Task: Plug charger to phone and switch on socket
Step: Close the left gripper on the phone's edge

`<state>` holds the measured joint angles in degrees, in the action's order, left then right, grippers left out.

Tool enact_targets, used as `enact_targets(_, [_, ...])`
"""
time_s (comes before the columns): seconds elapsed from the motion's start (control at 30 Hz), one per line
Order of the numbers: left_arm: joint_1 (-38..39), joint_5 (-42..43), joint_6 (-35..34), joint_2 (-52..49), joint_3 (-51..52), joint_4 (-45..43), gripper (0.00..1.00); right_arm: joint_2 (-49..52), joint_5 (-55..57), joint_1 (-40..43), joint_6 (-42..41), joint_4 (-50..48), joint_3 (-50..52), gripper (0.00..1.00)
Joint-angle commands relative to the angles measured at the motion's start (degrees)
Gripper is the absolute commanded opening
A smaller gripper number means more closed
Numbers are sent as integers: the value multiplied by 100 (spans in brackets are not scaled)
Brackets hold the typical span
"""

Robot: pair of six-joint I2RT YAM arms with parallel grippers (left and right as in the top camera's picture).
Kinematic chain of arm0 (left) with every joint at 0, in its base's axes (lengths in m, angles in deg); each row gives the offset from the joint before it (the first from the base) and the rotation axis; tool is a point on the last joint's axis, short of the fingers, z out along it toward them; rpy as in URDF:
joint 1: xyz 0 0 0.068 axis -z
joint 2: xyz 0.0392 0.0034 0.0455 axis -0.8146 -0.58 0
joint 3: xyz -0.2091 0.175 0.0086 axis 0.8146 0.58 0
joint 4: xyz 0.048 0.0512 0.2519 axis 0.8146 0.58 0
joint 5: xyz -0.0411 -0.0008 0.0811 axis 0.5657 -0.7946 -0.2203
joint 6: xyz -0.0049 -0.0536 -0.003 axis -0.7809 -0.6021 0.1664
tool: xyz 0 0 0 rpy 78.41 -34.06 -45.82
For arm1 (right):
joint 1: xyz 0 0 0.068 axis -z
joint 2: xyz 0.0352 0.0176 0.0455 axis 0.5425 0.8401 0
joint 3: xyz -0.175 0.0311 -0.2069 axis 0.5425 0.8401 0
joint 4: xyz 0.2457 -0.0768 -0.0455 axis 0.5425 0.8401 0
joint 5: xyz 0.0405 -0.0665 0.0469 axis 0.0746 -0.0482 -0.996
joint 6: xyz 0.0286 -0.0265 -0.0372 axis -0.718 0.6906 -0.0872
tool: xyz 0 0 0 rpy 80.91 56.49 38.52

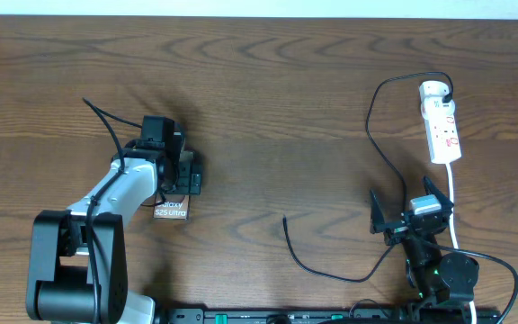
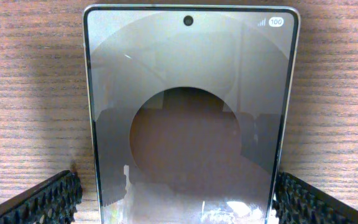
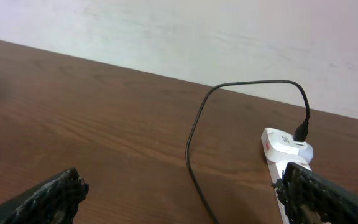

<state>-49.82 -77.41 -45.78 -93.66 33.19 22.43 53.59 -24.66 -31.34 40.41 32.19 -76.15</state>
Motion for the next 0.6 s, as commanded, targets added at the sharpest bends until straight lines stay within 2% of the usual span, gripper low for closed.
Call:
enact_targets(0.0, [13, -87, 15, -157, 105, 13, 98, -4, 2, -44, 44, 26, 7, 99])
enact_targets(0.5, [13, -63, 13, -157, 103, 13, 100, -4, 2, -44, 44, 28, 7, 99])
enact_targets(0.57, [13, -61, 13, -157, 103, 13, 93, -4, 2, -44, 44, 28, 7, 99])
